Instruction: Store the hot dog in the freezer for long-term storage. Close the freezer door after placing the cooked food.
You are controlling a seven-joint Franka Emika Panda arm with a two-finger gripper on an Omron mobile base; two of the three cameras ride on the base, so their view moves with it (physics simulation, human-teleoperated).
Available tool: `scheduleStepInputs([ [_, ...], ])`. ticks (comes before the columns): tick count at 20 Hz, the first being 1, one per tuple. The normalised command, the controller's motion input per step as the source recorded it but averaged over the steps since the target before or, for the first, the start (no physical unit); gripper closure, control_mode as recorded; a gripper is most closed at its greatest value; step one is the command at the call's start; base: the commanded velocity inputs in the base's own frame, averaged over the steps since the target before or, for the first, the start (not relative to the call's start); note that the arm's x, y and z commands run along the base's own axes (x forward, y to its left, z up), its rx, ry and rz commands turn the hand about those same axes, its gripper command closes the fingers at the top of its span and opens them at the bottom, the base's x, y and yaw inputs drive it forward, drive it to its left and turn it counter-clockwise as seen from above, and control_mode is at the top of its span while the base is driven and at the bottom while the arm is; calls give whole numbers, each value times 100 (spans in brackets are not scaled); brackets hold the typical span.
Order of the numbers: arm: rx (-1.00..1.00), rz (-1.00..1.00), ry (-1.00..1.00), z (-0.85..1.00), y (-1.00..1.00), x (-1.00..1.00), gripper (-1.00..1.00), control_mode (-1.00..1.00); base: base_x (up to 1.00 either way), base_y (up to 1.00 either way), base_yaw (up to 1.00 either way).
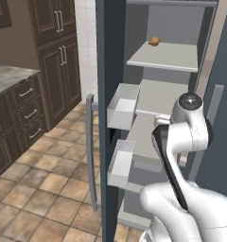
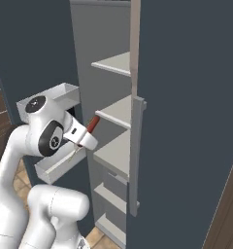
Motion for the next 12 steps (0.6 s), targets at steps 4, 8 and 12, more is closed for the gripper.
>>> scheduleStepInputs([
  [4,0,0,0,0,-16,53,100,-100,0,0,0],
  [8,0,0,0,0,-11,49,100,-100,0,0,0],
  [12,0,0,2,0,-9,46,100,-100,0,0,0],
])
